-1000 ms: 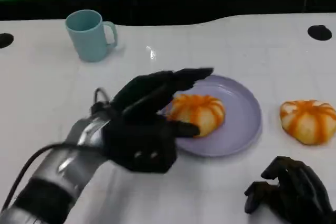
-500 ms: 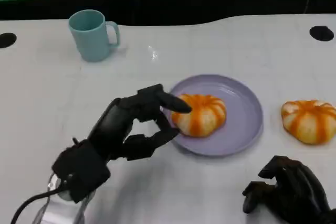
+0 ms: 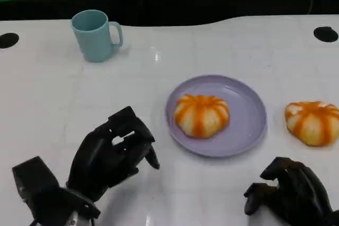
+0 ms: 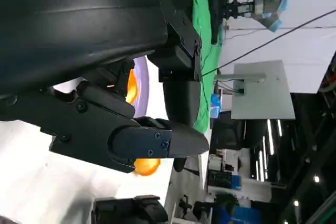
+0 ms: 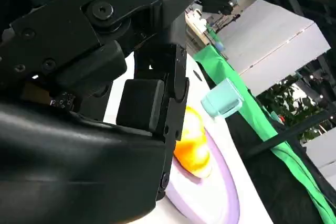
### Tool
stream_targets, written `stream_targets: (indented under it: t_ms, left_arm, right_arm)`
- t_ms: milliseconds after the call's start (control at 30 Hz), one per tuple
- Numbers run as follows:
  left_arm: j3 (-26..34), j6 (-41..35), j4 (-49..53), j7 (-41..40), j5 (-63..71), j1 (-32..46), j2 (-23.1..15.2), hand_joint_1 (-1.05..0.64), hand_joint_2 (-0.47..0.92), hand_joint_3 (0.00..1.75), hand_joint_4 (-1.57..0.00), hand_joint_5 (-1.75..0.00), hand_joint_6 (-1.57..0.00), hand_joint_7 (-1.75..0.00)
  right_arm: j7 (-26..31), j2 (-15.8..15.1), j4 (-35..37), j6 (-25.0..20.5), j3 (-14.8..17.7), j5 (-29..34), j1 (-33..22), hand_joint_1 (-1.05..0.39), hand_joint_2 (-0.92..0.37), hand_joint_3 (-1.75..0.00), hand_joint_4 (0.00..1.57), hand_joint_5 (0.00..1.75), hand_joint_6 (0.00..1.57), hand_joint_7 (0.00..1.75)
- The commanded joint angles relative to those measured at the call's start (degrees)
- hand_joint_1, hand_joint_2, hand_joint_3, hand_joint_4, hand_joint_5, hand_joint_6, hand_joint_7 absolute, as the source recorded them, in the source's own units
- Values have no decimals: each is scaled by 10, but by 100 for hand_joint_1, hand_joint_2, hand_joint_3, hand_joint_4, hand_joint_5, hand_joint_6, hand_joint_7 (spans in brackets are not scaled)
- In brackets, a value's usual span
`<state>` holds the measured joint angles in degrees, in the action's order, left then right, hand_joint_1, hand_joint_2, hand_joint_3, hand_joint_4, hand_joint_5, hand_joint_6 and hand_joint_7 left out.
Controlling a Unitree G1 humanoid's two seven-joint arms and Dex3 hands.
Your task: Grasp the bread from the table and place it into the plate.
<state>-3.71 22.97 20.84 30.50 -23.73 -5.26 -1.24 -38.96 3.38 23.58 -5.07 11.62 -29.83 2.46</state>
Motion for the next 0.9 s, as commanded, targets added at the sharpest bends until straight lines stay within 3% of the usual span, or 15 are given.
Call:
stream_targets:
  t_ms: [33, 233, 900]
  left_arm:
    - [22, -43, -4, 46, -42, 26, 5, -73, 92, 36, -77, -175, -53, -173]
    - [45, -127, -25, 63, -81, 53, 14, -74, 92, 26, -85, -175, -64, -175]
    - [73, -165, -20, 100, -78, 70, 29, -76, 92, 19, -90, -175, -66, -175]
  right_arm:
    - [6, -8, -14, -4, 2, -2, -1, -105, -74, 0, 157, 75, 157, 37]
    - [-9, -13, -9, -6, 5, -9, 1, -102, -75, 0, 157, 72, 157, 33]
    - [-16, -13, 2, -5, 11, -12, 9, -103, -73, 0, 157, 71, 157, 33]
